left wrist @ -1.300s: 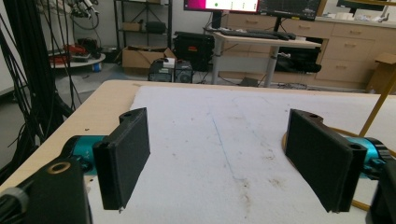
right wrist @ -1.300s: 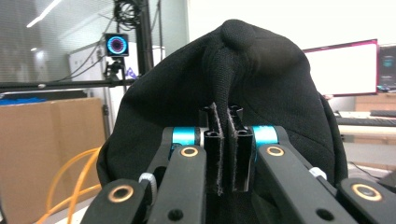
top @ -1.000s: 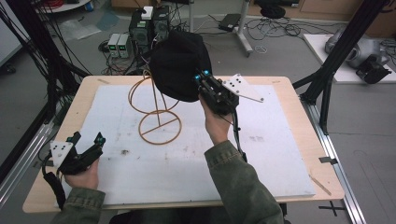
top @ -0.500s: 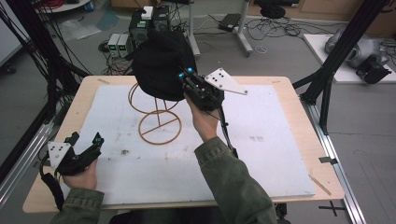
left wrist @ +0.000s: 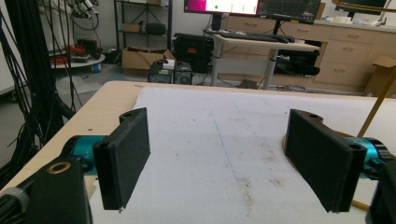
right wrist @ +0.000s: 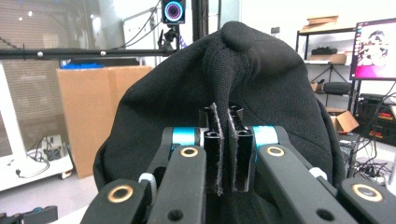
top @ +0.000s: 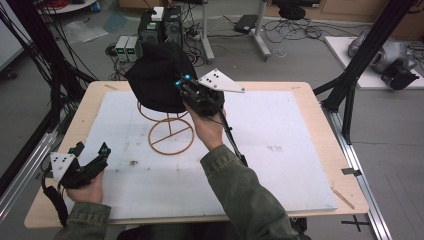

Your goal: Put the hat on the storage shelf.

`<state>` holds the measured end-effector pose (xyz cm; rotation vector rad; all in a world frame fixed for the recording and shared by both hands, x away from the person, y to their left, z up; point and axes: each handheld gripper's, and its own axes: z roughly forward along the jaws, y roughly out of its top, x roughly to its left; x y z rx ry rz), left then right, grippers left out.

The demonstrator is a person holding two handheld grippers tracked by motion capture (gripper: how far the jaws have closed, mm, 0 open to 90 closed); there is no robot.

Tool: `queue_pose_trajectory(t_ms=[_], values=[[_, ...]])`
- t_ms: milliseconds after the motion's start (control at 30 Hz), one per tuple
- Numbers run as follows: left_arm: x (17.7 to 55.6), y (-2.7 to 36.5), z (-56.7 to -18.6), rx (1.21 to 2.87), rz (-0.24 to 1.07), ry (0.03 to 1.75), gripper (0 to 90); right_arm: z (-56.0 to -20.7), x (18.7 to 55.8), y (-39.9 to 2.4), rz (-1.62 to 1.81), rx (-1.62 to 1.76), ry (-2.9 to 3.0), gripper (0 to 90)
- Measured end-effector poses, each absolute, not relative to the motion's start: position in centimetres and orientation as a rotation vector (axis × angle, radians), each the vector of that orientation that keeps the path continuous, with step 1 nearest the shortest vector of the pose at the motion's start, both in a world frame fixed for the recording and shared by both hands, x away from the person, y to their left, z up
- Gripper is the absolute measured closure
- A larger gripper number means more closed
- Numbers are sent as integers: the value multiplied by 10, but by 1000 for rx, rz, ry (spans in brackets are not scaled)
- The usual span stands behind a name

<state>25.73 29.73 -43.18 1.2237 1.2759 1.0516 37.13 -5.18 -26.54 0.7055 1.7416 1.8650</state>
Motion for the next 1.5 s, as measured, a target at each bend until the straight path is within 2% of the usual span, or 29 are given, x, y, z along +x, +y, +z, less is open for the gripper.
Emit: queue_pose_trajectory(t_ms=[767,1500], values=[[257,299,-431,1221,1043,1277,228,-276,376,-30,1754,727,1874,862],[257,299,-432,1223,1039,1278,228,-287,373,-29,1712,767,1884,741]])
